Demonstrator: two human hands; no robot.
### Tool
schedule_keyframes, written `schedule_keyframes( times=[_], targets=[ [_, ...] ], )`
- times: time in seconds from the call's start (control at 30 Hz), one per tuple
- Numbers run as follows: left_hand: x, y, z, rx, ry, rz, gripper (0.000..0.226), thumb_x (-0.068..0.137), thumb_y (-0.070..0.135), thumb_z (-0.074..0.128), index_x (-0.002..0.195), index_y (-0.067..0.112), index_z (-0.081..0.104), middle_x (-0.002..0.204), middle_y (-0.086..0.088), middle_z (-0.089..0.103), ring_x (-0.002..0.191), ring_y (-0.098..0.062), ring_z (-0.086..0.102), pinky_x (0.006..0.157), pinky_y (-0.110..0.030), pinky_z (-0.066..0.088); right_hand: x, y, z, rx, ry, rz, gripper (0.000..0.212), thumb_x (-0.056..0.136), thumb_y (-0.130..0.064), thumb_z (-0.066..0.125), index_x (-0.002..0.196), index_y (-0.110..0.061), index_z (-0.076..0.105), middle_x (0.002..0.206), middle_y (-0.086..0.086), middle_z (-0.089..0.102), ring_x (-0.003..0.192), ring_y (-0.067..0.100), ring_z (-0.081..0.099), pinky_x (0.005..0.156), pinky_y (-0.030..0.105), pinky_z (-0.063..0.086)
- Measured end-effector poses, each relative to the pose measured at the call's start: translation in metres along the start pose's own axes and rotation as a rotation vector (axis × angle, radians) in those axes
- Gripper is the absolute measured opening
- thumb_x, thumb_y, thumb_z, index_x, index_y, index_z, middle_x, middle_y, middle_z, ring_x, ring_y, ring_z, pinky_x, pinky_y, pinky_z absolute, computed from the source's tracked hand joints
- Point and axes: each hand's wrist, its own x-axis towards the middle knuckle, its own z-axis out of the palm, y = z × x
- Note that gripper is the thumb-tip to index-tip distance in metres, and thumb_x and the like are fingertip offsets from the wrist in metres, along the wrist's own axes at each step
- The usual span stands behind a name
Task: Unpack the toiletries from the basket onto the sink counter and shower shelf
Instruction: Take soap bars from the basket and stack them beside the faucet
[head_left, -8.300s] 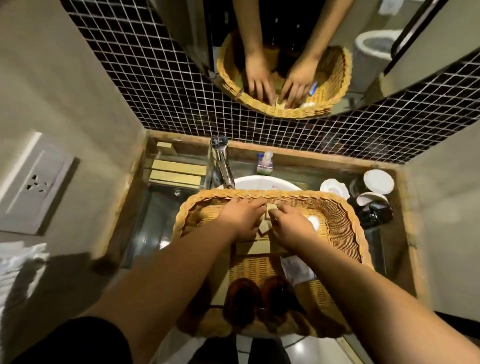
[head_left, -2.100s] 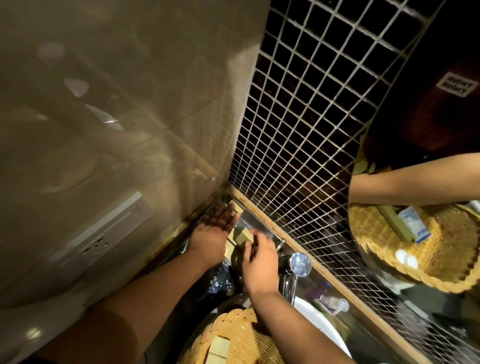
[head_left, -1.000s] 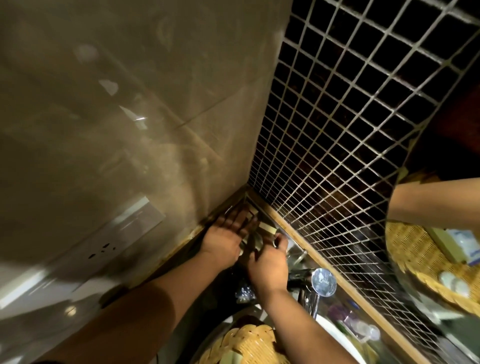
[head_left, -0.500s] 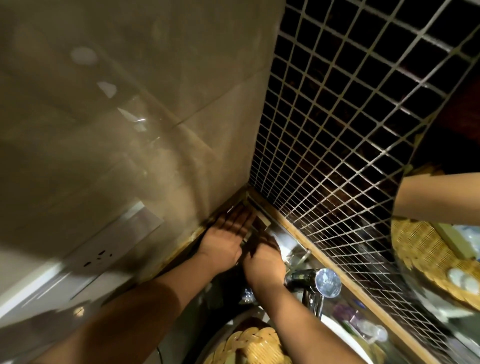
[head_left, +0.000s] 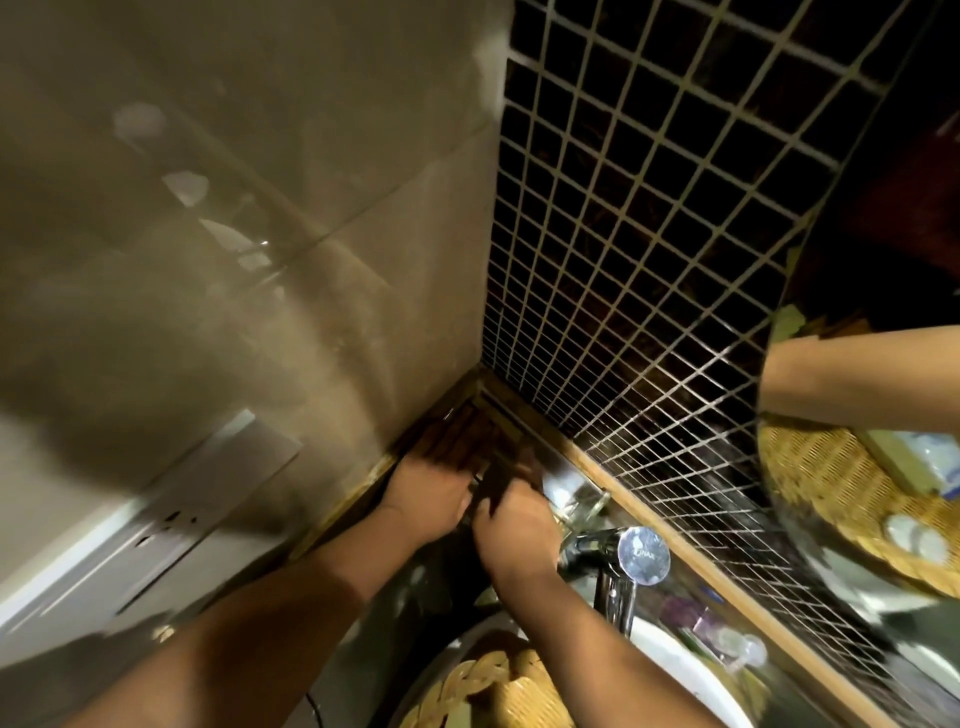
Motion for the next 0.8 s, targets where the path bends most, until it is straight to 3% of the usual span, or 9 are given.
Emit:
schedule_keyframes(
  times=[0.07, 0.17, 0.27, 0.37, 0.43, 0.53, 0.6, 0.7, 0.8],
  targets=[
    [0.001, 0.000, 0.005, -0.003, -0.004, -0.011, 0.083, 0.076, 0.038, 0.035, 0.155, 0.013, 0.031, 0.161, -0.014, 0.028, 0.149, -0.033, 0.024, 0.119, -0.047, 0.016, 0.002, 0.001, -0.001, -0.012, 0.002, 0.001, 0.033, 0.097, -0.036, 0.051, 0.118, -0.012, 0.058, 0.118, 0.011, 0.064, 0.111, 0.028, 0.060, 0.087, 0.032, 0.047],
    [0.007, 0.005, 0.011, 0.001, -0.050, -0.030, 0.084, 0.090, 0.042, 0.039, 0.159, 0.011, 0.003, 0.166, -0.013, -0.002, 0.153, -0.030, -0.003, 0.123, -0.046, 0.005, 0.006, 0.004, -0.007, -0.031, -0.015, 0.011, 0.030, 0.096, -0.036, 0.051, 0.112, -0.014, 0.062, 0.111, 0.010, 0.066, 0.104, 0.029, 0.063, 0.082, 0.033, 0.051],
    [0.012, 0.009, 0.010, -0.029, -0.046, -0.050, 0.086, 0.093, 0.043, 0.044, 0.158, 0.009, 0.000, 0.166, -0.013, -0.005, 0.153, -0.028, -0.005, 0.124, -0.044, 0.001, 0.005, 0.004, -0.012, -0.076, -0.019, -0.011, 0.029, 0.096, -0.036, 0.050, 0.110, -0.014, 0.063, 0.110, 0.010, 0.066, 0.101, 0.029, 0.064, 0.081, 0.034, 0.053],
    [0.009, 0.009, 0.006, -0.025, -0.001, -0.035, 0.084, 0.093, 0.038, 0.045, 0.157, 0.012, -0.003, 0.163, -0.011, -0.012, 0.153, -0.027, -0.006, 0.123, -0.042, -0.008, 0.000, 0.002, -0.014, -0.060, -0.012, -0.089, 0.039, 0.096, -0.036, 0.052, 0.127, -0.013, 0.058, 0.125, 0.010, 0.061, 0.107, 0.031, 0.063, 0.083, 0.034, 0.050],
    [0.006, 0.009, 0.004, 0.011, -0.006, -0.024, 0.080, 0.097, 0.036, 0.039, 0.154, 0.014, -0.012, 0.159, -0.009, -0.022, 0.152, -0.024, -0.011, 0.120, -0.040, -0.015, -0.001, 0.001, -0.010, -0.064, -0.016, -0.120, 0.052, 0.096, -0.039, 0.050, 0.140, -0.011, 0.047, 0.139, 0.013, 0.053, 0.120, 0.032, 0.057, 0.095, 0.036, 0.046],
    [0.006, 0.010, -0.004, 0.035, -0.004, -0.031, 0.074, 0.098, 0.036, 0.033, 0.157, 0.014, -0.008, 0.162, -0.007, -0.018, 0.152, -0.023, -0.010, 0.117, -0.039, -0.016, 0.003, 0.003, 0.001, -0.036, -0.029, -0.159, 0.068, 0.097, -0.039, 0.044, 0.155, -0.011, 0.023, 0.157, 0.016, 0.032, 0.148, 0.029, 0.022, 0.120, 0.035, 0.015],
    [0.008, 0.010, -0.010, 0.040, -0.009, -0.030, 0.073, 0.097, 0.040, 0.027, 0.158, 0.014, -0.005, 0.164, -0.006, -0.014, 0.153, -0.023, -0.009, 0.116, -0.037, -0.015, 0.005, 0.005, 0.004, -0.037, -0.034, -0.189, 0.067, 0.096, -0.033, 0.045, 0.156, -0.012, 0.024, 0.162, 0.014, 0.022, 0.152, 0.025, 0.002, 0.123, 0.039, 0.000],
    [0.005, 0.011, -0.020, 0.033, -0.046, -0.040, 0.080, 0.099, 0.043, 0.037, 0.156, 0.014, -0.012, 0.162, -0.004, -0.019, 0.152, -0.023, -0.012, 0.119, -0.038, -0.012, -0.003, 0.007, -0.006, 0.031, -0.024, -0.150, 0.068, 0.095, -0.022, 0.046, 0.156, -0.007, 0.021, 0.164, 0.011, 0.011, 0.152, 0.030, 0.004, 0.123, 0.044, 0.010],
    [-0.007, 0.018, -0.035, 0.014, -0.004, -0.038, 0.076, 0.100, 0.039, 0.035, 0.156, 0.012, -0.009, 0.164, -0.008, -0.016, 0.152, -0.024, -0.012, 0.122, -0.043, -0.007, -0.021, 0.008, -0.020, 0.052, 0.014, -0.142, 0.075, 0.096, -0.020, 0.051, 0.157, -0.005, 0.010, 0.165, 0.011, 0.012, 0.151, 0.027, 0.009, 0.123, 0.037, 0.009]
  ],
)
